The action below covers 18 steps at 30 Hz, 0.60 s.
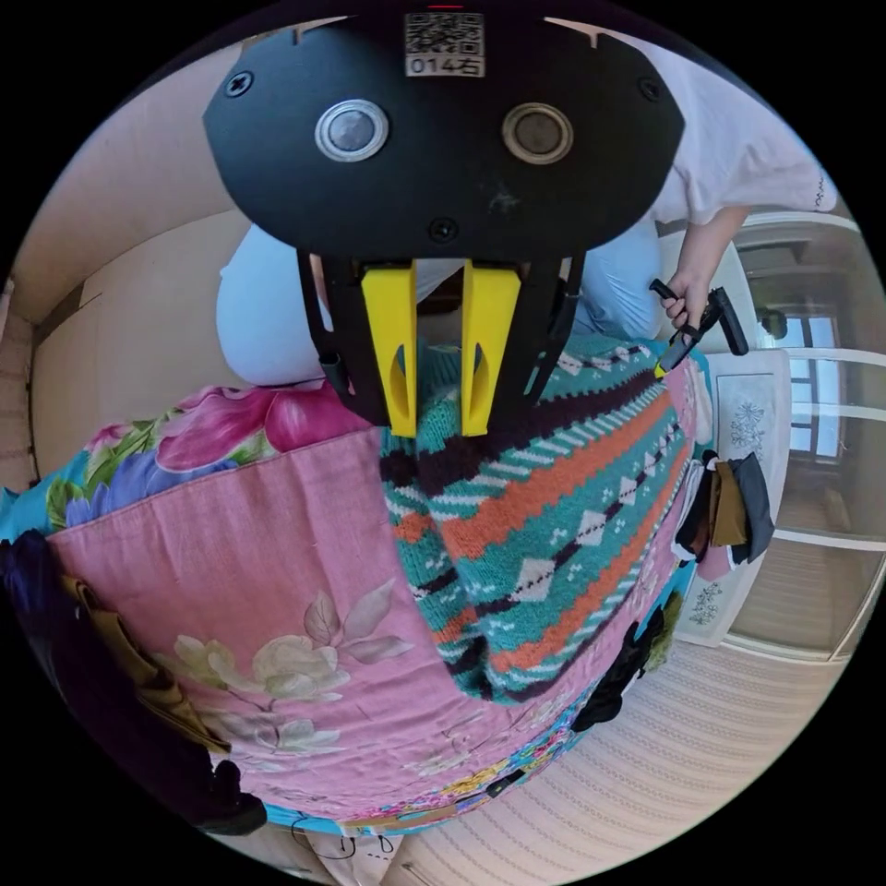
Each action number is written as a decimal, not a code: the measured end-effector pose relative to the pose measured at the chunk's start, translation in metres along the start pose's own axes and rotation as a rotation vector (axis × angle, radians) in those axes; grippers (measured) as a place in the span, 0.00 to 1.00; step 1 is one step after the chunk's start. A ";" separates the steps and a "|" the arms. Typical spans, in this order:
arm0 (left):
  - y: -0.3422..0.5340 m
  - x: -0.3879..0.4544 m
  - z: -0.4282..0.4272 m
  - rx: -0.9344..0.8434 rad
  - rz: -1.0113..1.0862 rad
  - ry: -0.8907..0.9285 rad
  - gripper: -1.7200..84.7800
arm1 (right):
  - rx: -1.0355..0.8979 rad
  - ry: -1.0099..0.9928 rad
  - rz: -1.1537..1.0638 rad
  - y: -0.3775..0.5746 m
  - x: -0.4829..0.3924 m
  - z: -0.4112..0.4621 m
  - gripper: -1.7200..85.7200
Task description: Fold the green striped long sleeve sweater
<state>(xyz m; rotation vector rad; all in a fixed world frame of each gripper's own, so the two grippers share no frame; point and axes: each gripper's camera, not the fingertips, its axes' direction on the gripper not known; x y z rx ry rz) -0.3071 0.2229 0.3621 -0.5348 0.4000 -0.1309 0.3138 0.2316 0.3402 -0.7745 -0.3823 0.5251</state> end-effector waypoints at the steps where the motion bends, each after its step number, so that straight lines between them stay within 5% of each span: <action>1: 0.001 0.007 -0.002 -0.004 -0.007 0.002 0.07 | 0.004 0.033 -0.022 0.001 -0.011 0.000 0.11; 10: 0.037 0.091 -0.049 0.099 0.298 0.001 0.02 | 0.286 0.149 -0.325 0.031 -0.120 -0.043 0.03; 18: 0.038 0.225 0.017 -0.009 0.679 0.075 0.01 | 0.079 0.298 -0.842 -0.009 -0.314 0.060 0.01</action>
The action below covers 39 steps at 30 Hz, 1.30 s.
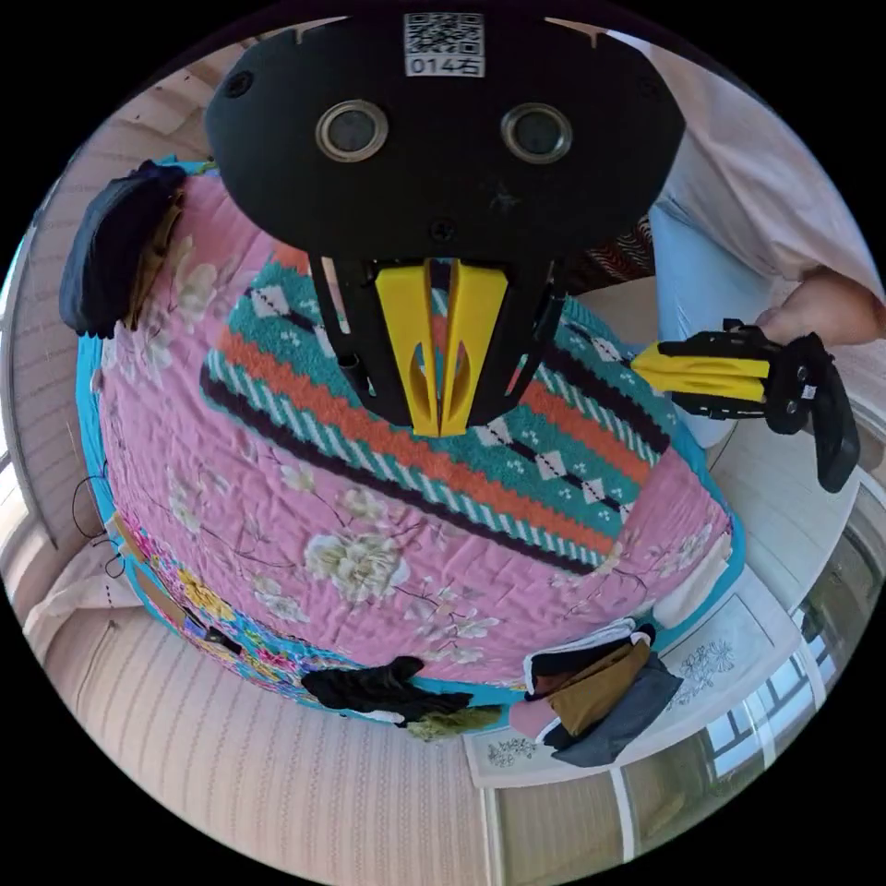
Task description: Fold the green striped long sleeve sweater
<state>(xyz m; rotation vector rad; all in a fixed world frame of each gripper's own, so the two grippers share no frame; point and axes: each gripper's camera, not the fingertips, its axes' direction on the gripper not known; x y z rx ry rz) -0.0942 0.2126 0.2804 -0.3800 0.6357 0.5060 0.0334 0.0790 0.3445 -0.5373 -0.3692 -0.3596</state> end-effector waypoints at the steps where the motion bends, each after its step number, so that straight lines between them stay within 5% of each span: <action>1: -0.012 0.015 0.010 -0.005 0.048 -0.021 0.01 | -0.055 0.028 -0.022 -0.019 -0.010 0.014 0.01; 7: -0.042 0.060 0.099 -0.261 0.159 -0.038 0.01 | -0.222 0.080 -0.103 -0.064 -0.041 0.077 0.01; 16: -0.065 0.100 0.088 -0.136 0.237 -0.051 0.01 | -0.261 0.099 -0.204 -0.094 -0.056 0.061 0.01; 26: -0.091 0.111 0.135 -0.240 0.172 -0.010 0.01 | -0.259 0.131 -0.154 -0.081 -0.035 0.109 0.01; 32: -0.113 0.102 0.110 -0.167 0.058 0.076 0.01 | 0.104 -0.229 0.171 0.016 0.036 0.027 0.01; 36: -0.142 0.101 0.097 -0.124 0.071 0.058 0.02 | 0.271 -0.175 0.370 0.139 0.077 -0.019 0.03; 39: -0.180 0.104 0.093 -0.064 0.056 0.045 0.07 | 0.235 -0.088 0.617 0.228 0.110 -0.021 0.14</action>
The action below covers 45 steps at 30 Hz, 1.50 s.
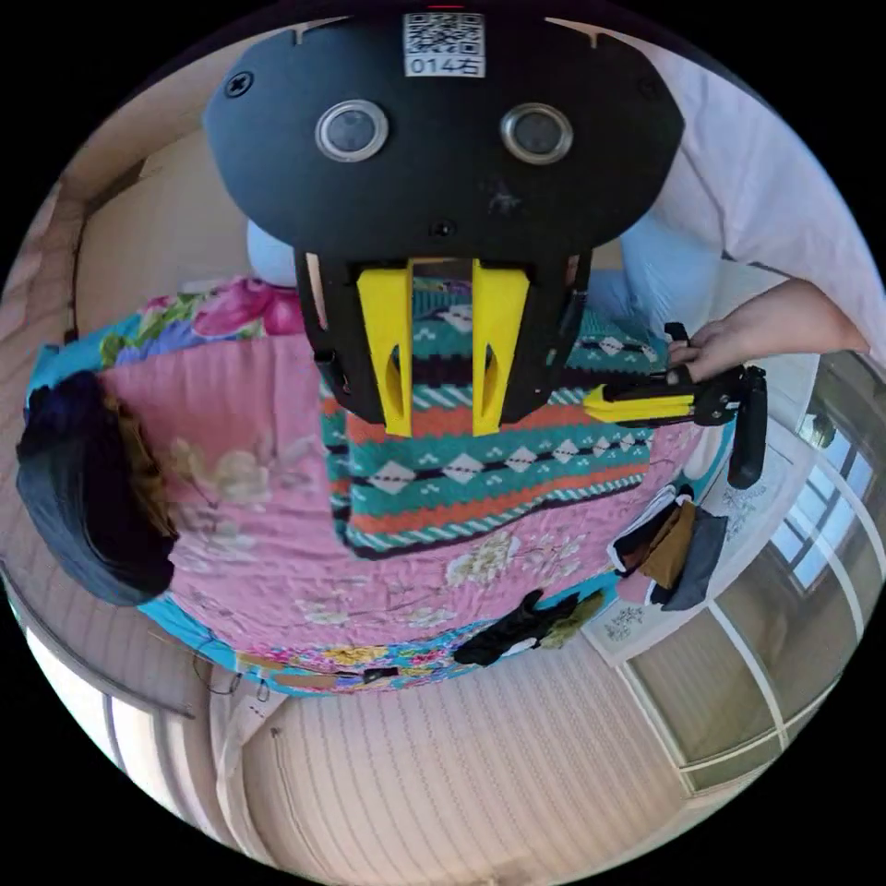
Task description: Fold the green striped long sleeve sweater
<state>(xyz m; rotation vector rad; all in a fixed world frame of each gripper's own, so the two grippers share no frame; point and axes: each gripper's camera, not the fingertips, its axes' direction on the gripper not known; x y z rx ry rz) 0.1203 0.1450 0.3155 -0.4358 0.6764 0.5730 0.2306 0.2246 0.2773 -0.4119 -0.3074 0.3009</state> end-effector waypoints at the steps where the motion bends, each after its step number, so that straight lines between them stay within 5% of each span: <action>1: -0.017 0.002 -0.001 0.023 0.005 0.023 0.08 | -0.024 0.009 0.072 0.016 0.023 -0.001 0.18; 9: -0.135 0.043 0.020 -0.002 0.042 0.046 0.14 | -0.084 0.008 0.245 0.043 0.082 0.021 0.22; 20: -0.243 0.105 0.088 -0.199 0.177 -0.166 0.17 | -0.233 -0.297 0.385 0.046 0.156 0.058 0.14; 33: -0.226 0.093 0.103 -0.285 0.248 -0.195 0.13 | -0.184 -0.299 0.279 0.047 0.152 0.037 0.10; 45: -0.130 -0.012 -0.068 0.076 0.166 -0.056 0.10 | -0.004 -0.503 -0.133 0.020 0.030 -0.045 0.09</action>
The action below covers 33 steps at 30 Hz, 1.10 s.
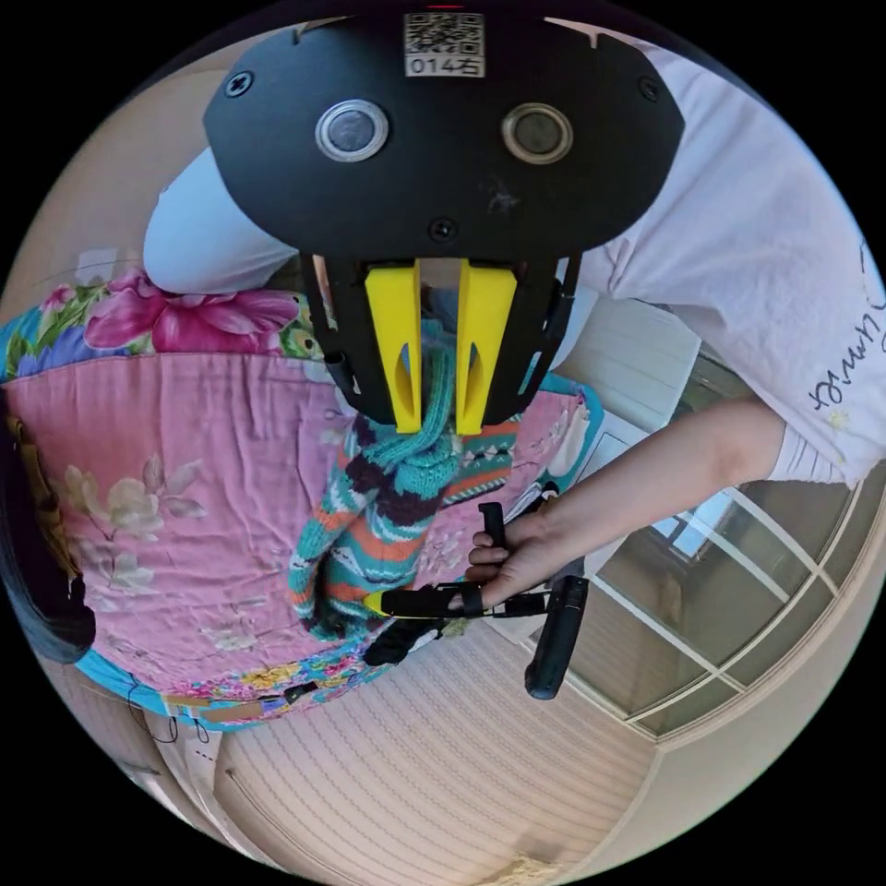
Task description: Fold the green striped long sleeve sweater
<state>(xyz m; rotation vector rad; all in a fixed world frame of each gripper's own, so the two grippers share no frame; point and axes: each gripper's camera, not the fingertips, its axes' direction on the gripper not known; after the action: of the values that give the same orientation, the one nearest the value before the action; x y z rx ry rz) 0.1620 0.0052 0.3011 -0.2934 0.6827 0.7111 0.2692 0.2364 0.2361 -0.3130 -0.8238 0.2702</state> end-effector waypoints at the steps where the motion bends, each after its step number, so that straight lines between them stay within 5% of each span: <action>1: 0.019 -0.015 -0.023 0.046 -0.034 0.005 0.10 | -0.007 -0.025 -0.054 -0.007 -0.019 0.008 0.09; 8: 0.178 -0.126 -0.130 0.257 -0.368 0.003 0.09 | -0.223 -0.152 -0.379 -0.052 -0.143 0.109 0.09; 16: 0.346 -0.188 -0.148 0.361 -0.703 0.095 0.08 | -0.699 0.011 -0.501 -0.056 -0.216 0.272 0.10; 22: 0.428 -0.164 -0.161 0.344 -0.723 0.071 0.09 | -0.504 -0.151 -0.547 -0.096 -0.243 0.202 0.10; 28: 0.446 -0.136 -0.150 0.281 -0.611 -0.081 0.13 | -0.162 0.054 -0.444 -0.172 -0.242 0.143 0.14; 33: 0.454 -0.158 -0.126 0.191 -0.664 -0.040 0.16 | -0.285 0.136 -0.423 -0.184 -0.248 0.188 0.17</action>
<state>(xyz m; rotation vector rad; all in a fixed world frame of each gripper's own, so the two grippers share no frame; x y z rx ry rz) -0.2962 0.1986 0.3013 -0.3054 0.5620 0.0184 -0.0121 0.0112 0.2580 -0.4096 -0.7739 -0.2644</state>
